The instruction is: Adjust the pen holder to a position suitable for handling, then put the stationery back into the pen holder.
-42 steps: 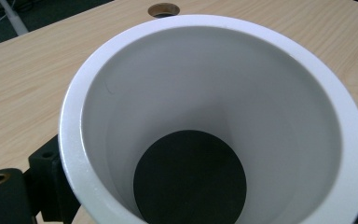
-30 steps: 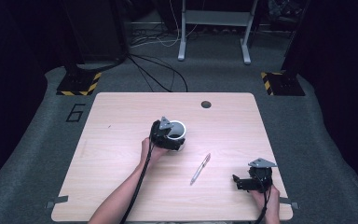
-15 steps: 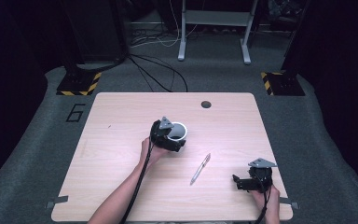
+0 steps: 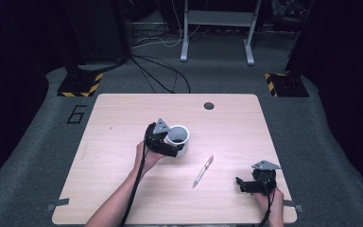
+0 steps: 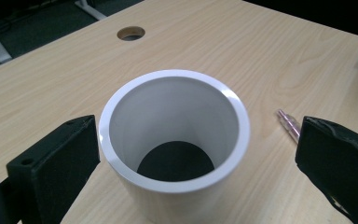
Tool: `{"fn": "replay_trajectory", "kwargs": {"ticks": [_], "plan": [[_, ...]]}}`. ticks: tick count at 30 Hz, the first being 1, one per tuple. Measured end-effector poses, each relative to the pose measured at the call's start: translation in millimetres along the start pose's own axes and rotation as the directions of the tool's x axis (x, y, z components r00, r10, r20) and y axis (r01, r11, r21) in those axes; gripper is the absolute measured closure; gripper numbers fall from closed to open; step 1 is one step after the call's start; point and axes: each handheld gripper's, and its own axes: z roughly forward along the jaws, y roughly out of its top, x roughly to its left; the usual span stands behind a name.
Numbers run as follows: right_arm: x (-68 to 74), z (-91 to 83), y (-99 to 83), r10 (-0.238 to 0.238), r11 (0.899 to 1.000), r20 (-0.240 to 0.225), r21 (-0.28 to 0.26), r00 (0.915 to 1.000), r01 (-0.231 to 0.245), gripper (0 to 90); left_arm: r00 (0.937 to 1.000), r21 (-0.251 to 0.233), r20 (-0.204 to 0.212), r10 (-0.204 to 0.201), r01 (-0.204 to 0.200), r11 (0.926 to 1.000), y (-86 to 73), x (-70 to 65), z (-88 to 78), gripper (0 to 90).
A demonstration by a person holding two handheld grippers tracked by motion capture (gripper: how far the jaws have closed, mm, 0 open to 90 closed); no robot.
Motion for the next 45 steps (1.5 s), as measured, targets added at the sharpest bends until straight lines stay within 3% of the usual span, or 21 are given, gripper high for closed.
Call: {"fn": "replay_trajectory", "kwargs": {"ticks": [7, 16, 23, 24, 30, 38, 40, 43, 45], "plan": [[0.0, 0.0, 0.0, 0.000, 1.000, 0.000, 0.000, 1.0000, 0.000, 0.0, 0.9997, 0.013, -0.004, 0.026, -0.026, 0.9996, -7.4, -6.1, -18.7, 0.0], [-0.1, 0.1, 0.0, -0.005, 1.000, -0.001, -0.001, 1.0000, 0.005, 0.0, 0.9977, 0.051, -0.060, 0.029, -0.026, 0.9984, -38.8, -7.4, -44.4, 0.2], [0.0, 0.1, 0.1, -0.005, 1.000, -0.001, -0.001, 1.0000, 0.005, 0.0, 0.9959, 0.095, -0.089, -0.014, 0.023, 0.9952, -73.4, -3.6, -60.9, 0.2], [0.3, 0.0, 0.1, -0.001, 1.000, -0.001, 0.001, 1.0000, 0.001, 0.0, 0.9958, 0.116, -0.083, -0.038, 0.047, 0.9921, -82.8, -3.3, -64.6, 0.2], [0.1, 0.2, 0.2, -0.005, 1.000, 0.000, -0.001, 1.0000, 0.005, 0.0, 0.9902, 0.148, -0.113, -0.081, 0.098, 0.9841, -114.5, 0.7, -73.5, 0.1], [1.8, 0.9, 0.5, 0.013, 1.000, 0.012, -0.007, 0.9998, -0.013, 0.0, 0.9855, 0.185, -0.142, -0.093, 0.119, 0.9756, -133.6, 1.2, -80.5, 0.2], [1.0, 1.2, 1.0, -0.002, 1.000, 0.010, -0.001, 0.9999, 0.002, 0.0, 0.9828, 0.186, -0.146, -0.113, 0.140, 0.9726, -140.1, 3.4, -80.2, 0.1], [0.0, 1.5, 2.0, -0.015, 1.000, 0.005, 0.003, 0.9999, 0.015, 0.0, 0.9819, 0.203, -0.150, -0.115, 0.145, 0.9684, -142.9, 4.1, -79.3, 0.2], [1.2, 1.4, 2.9, 0.001, 1.000, 0.000, 0.011, 1.0000, -0.001, 0.0, 0.9829, 0.215, -0.149, -0.108, 0.139, 0.9667, -142.8, 3.6, -79.2, 0.1]]}}
